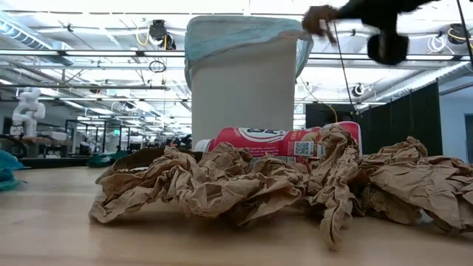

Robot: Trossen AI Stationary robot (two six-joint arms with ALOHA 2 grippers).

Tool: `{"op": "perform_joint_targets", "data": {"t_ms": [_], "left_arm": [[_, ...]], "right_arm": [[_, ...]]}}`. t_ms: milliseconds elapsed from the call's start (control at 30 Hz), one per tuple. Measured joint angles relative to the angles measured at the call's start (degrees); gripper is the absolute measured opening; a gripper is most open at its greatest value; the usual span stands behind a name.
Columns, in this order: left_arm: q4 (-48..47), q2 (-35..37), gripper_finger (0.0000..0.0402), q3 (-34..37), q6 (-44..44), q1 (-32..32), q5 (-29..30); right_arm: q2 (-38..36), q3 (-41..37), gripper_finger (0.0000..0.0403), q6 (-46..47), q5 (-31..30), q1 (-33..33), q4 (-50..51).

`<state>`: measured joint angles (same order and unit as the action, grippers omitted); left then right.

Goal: Place trash/remove bag and relplace
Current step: Put the brown napkin into the white trash bin

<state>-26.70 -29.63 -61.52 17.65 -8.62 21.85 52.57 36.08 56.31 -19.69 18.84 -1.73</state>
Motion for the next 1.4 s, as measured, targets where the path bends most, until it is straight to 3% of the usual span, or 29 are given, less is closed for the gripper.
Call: {"op": "perform_joint_targets", "data": {"t_ms": [133,300,433,600,733,1100,1400], "left_arm": [[-0.01,0.00,0.0000,0.00,-0.06,-0.02,0.83],[0.00,0.00,0.0000,0.00,-0.49,-0.02,1.64],[-0.02,0.00,0.0000,0.00,-0.55,0.00,2.40],[0.02,-0.43,0.0000,0.07,-0.55,0.00,2.65],[-0.10,-1.59,0.0000,0.11,-0.55,-0.01,2.67],[-3.12,-6.17,0.0000,0.15,-0.05,-0.02,2.65],[-3.65,-8.17,0.0000,0.15,-0.04,0.00,2.65]], "right_arm": [[-1.69,0.31,0.0000,-5.45,-0.38,-1.36,-9.37],[-0.97,7.11,0.0000,-12.30,-1.24,-4.38,-8.56],[1.67,16.65,0.0000,-19.66,-1.23,-8.19,-1.11],[7.99,30.72,0.0000,-27.58,-0.35,-14.73,15.75],[14.52,37.97,0.0000,-31.15,5.78,-20.71,23.79],[28.11,43.56,0.0000,-33.95,15.39,-29.98,24.73],[31.77,43.56,0.0031,-33.40,15.78,-31.64,26.00]]}}
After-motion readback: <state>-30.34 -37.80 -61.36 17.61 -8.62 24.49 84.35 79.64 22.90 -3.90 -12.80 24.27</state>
